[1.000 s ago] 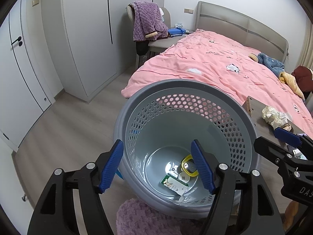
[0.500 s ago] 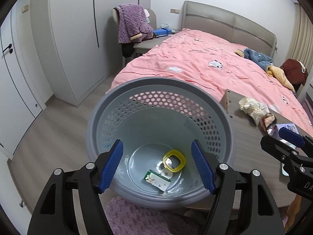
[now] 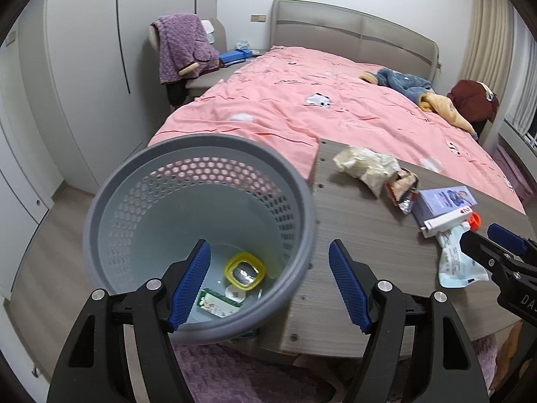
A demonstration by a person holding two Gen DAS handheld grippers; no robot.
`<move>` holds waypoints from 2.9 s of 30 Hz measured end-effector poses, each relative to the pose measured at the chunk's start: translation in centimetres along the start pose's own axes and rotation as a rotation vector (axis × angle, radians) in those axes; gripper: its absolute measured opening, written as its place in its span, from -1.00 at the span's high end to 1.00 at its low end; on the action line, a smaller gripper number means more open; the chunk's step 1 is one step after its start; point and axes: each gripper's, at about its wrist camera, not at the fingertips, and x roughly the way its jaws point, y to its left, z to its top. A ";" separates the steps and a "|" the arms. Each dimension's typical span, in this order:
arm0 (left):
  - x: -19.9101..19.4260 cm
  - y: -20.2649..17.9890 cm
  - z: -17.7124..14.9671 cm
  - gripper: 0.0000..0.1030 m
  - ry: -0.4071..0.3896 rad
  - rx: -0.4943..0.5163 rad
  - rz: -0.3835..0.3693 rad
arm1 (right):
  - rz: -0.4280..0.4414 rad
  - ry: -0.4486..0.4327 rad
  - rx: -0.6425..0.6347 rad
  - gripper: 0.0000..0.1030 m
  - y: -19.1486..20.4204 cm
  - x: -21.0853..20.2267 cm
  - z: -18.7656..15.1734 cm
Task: Collect trash
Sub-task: 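Move both open tools back over the table toward the remaining trash, then close the right tool on the white-blue wipes packet and lift it, then grasp the white toothpaste tube with the left tool while the right tool holds the packet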
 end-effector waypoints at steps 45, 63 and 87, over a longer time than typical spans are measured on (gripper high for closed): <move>1.4 -7.6 -0.1 -0.36 0.055 0.119 -0.062 | -0.017 0.159 0.124 -0.14 -6.8 3.8 -2.5; -0.1 -14.5 -1.5 -0.36 0.072 0.257 -0.185 | 0.036 0.089 0.109 -0.07 -10.5 -1.9 -5.1; 3.6 -20.0 -1.6 -0.36 0.178 0.339 -0.225 | 0.074 -0.018 0.265 0.18 -17.0 -5.0 -6.7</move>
